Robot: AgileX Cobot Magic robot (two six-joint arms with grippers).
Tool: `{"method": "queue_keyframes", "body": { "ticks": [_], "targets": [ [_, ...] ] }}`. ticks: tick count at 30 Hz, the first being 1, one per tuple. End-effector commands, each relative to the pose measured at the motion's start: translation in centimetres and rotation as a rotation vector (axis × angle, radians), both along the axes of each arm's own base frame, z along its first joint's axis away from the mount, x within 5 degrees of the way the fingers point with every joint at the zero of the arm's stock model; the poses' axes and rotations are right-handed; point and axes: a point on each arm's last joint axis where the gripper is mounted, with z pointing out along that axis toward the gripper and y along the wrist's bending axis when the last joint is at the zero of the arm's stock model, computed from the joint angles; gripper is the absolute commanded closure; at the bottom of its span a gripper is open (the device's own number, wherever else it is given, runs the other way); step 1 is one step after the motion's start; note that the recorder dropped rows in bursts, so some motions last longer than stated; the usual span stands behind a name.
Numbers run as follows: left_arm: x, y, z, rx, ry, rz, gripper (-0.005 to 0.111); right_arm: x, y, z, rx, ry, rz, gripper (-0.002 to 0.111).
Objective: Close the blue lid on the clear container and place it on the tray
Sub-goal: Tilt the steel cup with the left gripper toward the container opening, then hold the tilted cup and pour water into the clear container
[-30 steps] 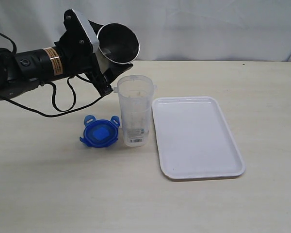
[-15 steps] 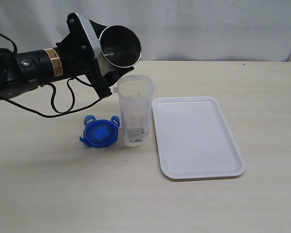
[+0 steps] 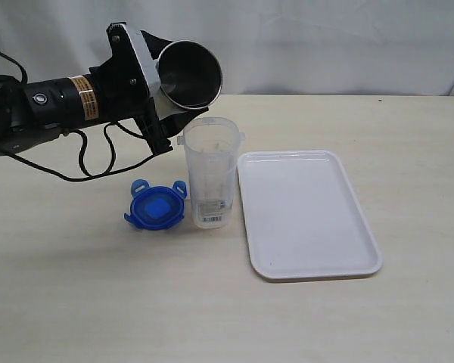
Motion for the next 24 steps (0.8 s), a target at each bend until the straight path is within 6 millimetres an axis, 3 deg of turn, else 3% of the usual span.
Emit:
{"method": "queue_keyframes", "body": {
  "ticks": [1,24],
  "targets": [
    [-0.07,-0.38,1.99,-0.057,-0.094,-0.031,0.107,-0.03,-0.04,-0.07,-0.005,-0.001,-0.005,0.104],
    [-0.07,-0.38,1.99,0.012,-0.18,-0.046,0.107,-0.03,-0.04,-0.07,-0.005,-0.001,-0.005,0.104]
  ]
}}
